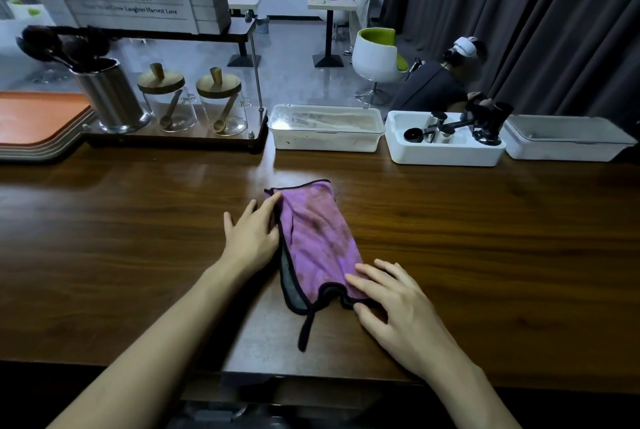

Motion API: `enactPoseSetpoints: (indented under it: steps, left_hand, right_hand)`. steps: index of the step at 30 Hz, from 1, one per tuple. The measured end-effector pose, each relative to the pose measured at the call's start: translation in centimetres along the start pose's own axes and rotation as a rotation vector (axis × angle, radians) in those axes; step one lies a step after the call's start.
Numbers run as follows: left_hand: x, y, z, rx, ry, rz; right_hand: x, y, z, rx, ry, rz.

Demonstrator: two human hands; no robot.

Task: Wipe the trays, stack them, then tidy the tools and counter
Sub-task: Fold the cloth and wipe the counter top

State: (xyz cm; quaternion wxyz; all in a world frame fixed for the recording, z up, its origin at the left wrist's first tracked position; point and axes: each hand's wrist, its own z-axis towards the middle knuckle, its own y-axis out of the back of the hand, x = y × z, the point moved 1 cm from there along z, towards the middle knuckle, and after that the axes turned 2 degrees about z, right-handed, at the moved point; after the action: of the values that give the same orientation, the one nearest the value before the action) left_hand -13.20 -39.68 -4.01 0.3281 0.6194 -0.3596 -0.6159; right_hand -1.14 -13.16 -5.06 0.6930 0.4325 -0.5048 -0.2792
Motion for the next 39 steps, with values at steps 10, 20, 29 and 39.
enactPoseSetpoints:
  steps: [10, 20, 29, 39]
  left_hand:
    - [-0.1, -0.5, -1.4, -0.222, -0.155, 0.016]
    - [-1.3, 0.0, -1.8, -0.262, -0.123, 0.045]
    - [0.3, 1.7, -0.4, -0.227, 0.139, -0.047]
    - [0.3, -0.7, -6.4, -0.318, -0.136, 0.132]
  right_hand:
    - [1.8, -0.5, -0.5, -0.028, 0.033, -0.022]
    - [1.8, -0.4, 0.0, -0.067, 0.019, -0.04]
    - [2.0, -0.1, -0.4, -0.047, 0.053, -0.038]
    - [2.3, 1.1, 0.1, -0.074, 0.034, 0.024]
